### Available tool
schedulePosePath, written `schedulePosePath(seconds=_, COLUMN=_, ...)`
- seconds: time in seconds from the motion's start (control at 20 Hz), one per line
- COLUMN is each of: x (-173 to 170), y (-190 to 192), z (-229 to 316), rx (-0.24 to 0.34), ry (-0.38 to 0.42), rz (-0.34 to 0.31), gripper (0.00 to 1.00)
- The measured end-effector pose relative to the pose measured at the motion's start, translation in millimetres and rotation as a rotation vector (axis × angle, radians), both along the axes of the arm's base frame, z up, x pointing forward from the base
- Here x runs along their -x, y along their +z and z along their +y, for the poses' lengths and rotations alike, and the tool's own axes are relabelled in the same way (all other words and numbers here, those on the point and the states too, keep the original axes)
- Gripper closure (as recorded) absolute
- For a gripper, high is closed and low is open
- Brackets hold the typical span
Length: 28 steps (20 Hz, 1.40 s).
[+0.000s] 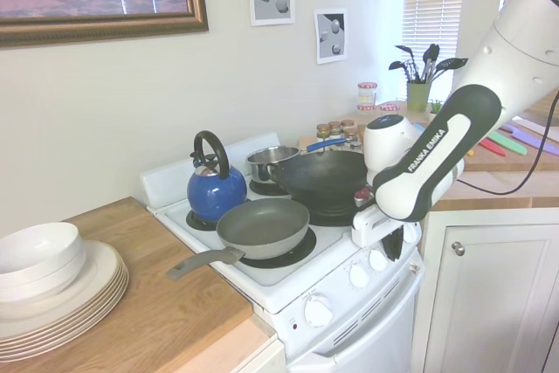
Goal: Turn on the stove on the top right
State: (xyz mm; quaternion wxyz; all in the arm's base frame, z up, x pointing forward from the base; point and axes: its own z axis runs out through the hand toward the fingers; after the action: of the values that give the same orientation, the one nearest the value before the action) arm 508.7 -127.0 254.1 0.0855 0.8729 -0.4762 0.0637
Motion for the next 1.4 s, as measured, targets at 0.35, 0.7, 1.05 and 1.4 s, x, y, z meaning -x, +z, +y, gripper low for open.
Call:
schedulePosePath(seconds=0.35, x=1.4, y=-1.6, z=-2.5, rx=-0.042, ry=0.007, rz=0.001, gripper=1.0)
schedulePosePath(seconds=0.7, x=-0.2, y=12.3, z=6.1, rx=-0.07, ry=0.034, rz=-0.009, gripper=1.0)
schedulePosePath(seconds=1.05, x=2.7, y=38.9, z=10.1, rx=-0.072, ry=0.039, rz=-0.047, gripper=1.0)
schedulePosePath(seconds=1.4, x=16.9, y=64.2, z=20.6, rx=-0.08, ry=0.052, rz=-0.08, gripper=1.0)
